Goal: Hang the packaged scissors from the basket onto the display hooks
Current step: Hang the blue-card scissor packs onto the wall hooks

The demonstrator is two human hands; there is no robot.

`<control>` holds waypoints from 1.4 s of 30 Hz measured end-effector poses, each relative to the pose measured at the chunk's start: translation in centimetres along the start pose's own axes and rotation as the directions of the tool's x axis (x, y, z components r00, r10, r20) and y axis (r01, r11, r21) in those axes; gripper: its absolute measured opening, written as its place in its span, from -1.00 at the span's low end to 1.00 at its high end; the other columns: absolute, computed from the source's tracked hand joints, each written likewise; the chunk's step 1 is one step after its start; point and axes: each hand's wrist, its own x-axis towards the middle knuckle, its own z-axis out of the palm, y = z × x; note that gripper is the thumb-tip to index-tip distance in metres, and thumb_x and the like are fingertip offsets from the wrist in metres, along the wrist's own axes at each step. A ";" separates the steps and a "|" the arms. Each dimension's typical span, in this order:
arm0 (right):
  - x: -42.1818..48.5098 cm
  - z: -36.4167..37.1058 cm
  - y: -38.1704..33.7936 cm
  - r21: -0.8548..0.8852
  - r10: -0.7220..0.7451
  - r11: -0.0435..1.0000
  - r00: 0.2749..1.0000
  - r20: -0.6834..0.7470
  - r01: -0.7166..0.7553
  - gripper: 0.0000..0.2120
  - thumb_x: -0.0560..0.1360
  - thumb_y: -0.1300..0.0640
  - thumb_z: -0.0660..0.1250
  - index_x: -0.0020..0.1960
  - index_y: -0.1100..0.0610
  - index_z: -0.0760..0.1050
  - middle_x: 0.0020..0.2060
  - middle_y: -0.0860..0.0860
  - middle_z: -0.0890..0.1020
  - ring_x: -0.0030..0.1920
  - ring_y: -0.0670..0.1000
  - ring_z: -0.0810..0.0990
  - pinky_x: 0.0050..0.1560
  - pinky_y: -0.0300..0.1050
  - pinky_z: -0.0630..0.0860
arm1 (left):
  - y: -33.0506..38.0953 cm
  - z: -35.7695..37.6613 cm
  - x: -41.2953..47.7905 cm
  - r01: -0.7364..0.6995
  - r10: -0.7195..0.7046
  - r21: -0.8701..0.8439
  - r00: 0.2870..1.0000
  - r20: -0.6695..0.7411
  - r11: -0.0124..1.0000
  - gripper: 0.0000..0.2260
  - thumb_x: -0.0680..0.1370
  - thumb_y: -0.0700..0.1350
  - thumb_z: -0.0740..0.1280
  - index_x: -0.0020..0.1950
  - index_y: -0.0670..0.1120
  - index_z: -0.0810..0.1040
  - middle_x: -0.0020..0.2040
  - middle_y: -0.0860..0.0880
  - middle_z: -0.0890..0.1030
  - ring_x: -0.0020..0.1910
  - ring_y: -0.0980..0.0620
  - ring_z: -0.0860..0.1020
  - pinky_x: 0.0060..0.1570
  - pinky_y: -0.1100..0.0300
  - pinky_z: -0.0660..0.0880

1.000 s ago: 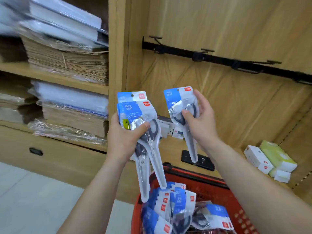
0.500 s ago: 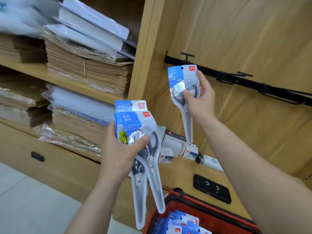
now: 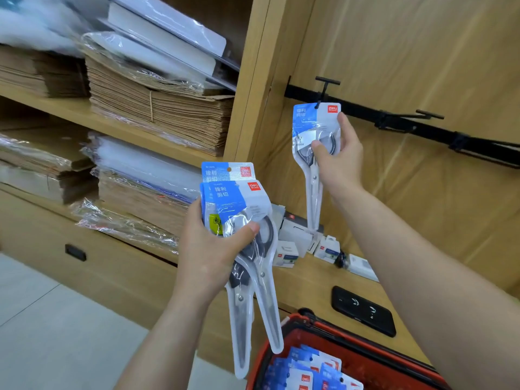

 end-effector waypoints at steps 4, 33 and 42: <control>1.5 0.6 0.2 -0.105 0.055 0.993 0.998 -0.006 -0.055 -0.37 0.59 0.25 0.38 0.61 0.02 0.27 0.45 -0.13 0.48 0.43 -0.12 0.45 0.26 -0.33 0.40 | 0.1 0.1 0.0 0.006 -0.006 -0.025 1.000 -0.012 1.000 -0.58 0.39 -0.20 0.63 0.10 0.08 0.53 -0.09 0.15 0.72 -0.19 0.23 0.68 -0.27 0.42 0.53; -16.5 -0.4 3.1 0.112 0.280 0.940 0.916 0.288 -0.322 -0.35 0.50 0.21 0.53 0.40 -0.18 0.28 0.17 -0.15 0.68 0.17 -0.20 0.65 0.32 0.06 0.56 | -2.6 2.2 -0.7 0.078 -0.059 -0.147 0.989 0.132 0.986 -0.51 0.58 -0.32 0.43 0.44 -0.03 0.39 0.16 -0.01 0.70 0.18 -0.04 0.68 0.19 0.01 0.61; -14.7 -1.2 2.9 0.114 0.219 0.959 0.935 0.279 -0.259 -0.37 0.45 0.10 0.58 0.46 -0.13 0.46 0.23 -0.11 0.67 0.19 -0.13 0.66 0.21 -0.01 0.62 | -2.4 1.6 -0.6 0.065 -0.035 -0.153 0.980 0.196 0.986 -0.47 0.58 -0.36 0.42 0.48 0.01 0.41 0.18 0.01 0.71 0.15 -0.02 0.70 0.15 0.01 0.65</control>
